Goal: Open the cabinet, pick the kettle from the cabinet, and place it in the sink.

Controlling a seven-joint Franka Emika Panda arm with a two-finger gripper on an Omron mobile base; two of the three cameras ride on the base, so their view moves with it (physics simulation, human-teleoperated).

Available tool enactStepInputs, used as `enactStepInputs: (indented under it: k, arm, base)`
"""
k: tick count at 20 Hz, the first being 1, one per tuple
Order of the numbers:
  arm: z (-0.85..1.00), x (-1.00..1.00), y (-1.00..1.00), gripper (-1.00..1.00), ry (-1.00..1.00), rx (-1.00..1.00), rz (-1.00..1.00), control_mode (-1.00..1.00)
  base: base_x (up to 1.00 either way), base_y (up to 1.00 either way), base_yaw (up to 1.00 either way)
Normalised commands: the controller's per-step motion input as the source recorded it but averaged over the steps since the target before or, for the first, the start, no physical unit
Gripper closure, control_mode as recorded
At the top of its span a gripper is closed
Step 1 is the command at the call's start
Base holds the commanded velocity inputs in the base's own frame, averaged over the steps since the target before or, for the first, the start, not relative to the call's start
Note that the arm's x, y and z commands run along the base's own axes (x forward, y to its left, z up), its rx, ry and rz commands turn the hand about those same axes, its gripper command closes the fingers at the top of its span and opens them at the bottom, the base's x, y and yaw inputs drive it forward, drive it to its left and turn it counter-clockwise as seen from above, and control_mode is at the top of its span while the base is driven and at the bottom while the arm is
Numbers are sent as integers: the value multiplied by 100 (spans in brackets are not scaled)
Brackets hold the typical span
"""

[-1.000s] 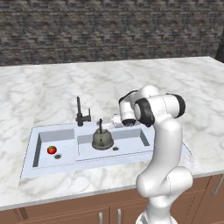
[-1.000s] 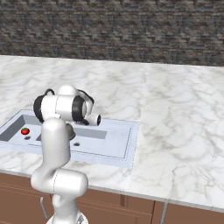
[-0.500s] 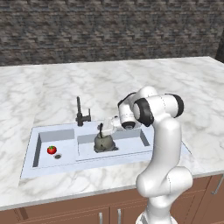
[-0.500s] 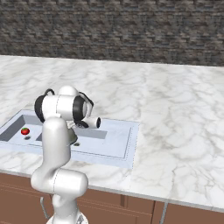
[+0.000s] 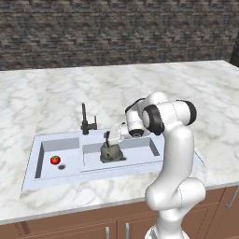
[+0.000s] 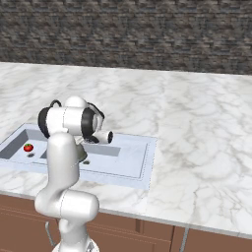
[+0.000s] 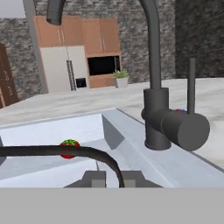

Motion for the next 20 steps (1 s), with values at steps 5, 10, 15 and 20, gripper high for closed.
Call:
enactStepInputs:
  k: [5,10,15,20]
  arm:
    - [-13,-9,-16,-100,-2,-3,0,-100]
    - [-7,-16,-25,-100,0,-5,0,-100]
    - [-2,-17,-16,-100,0,-5,0,-100]
    - [0,-11,-13,-100,0,-4,0,-100]
  base:
    - [0,0,0]
    - [0,0,0]
    - [0,0,0]
    - [0,0,0]
